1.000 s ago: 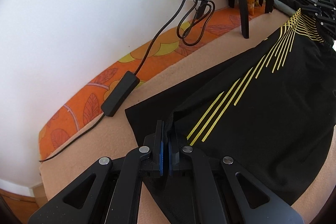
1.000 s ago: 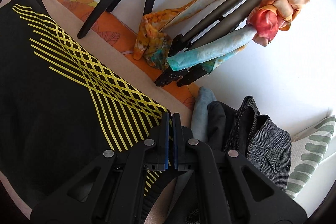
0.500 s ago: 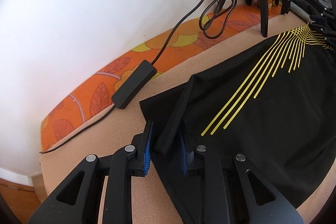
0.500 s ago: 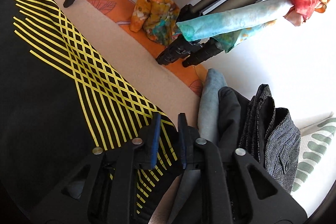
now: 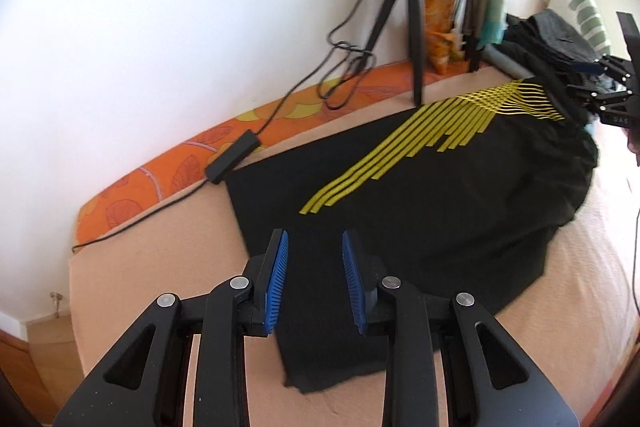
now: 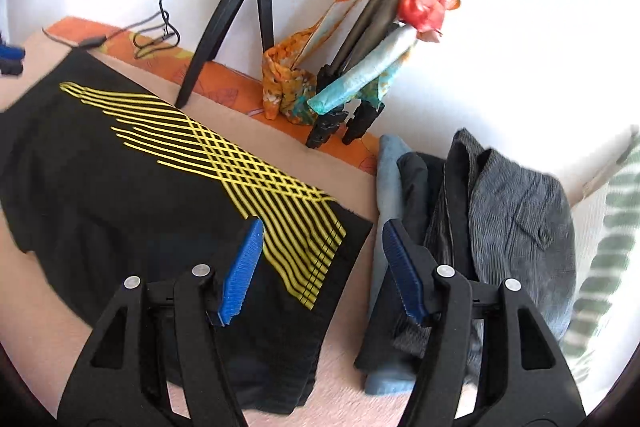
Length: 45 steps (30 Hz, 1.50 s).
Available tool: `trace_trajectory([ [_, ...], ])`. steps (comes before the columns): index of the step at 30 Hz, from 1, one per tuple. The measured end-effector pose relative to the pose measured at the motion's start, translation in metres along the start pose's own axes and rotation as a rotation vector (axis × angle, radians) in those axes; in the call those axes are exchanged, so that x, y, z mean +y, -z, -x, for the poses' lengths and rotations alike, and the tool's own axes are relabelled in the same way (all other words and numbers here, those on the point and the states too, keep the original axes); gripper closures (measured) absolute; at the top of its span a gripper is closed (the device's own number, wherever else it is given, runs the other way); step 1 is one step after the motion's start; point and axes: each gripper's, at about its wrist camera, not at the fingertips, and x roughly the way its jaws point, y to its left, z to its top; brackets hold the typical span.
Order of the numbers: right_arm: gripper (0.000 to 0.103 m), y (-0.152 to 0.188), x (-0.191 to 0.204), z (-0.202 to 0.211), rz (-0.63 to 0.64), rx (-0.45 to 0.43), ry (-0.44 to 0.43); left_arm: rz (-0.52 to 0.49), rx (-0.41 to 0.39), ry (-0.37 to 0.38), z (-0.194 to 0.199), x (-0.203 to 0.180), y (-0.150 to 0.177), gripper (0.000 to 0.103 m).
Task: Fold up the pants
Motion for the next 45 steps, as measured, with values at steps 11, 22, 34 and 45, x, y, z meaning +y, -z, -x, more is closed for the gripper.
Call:
trace_trajectory([
  [11, 0.028, 0.102, -0.027, 0.05, -0.537, 0.116, -0.221, 0.001, -0.007, 0.276, 0.031, -0.106, 0.045, 0.077],
  [22, 0.027, 0.146, -0.022, 0.003, -0.837, 0.211, -0.425, 0.122, 0.041, 0.371, 0.008, -0.148, 0.064, 0.077],
  [34, 0.027, 0.124, -0.019, -0.015, -0.91, 0.172, -0.464, 0.241, -0.007, 0.298, -0.029, -0.138, 0.052, 0.077],
  [45, 0.027, 0.117, -0.015, -0.018, -0.889, 0.161, -0.427, 0.271, -0.074, 0.306, -0.033, -0.131, 0.05, 0.099],
])
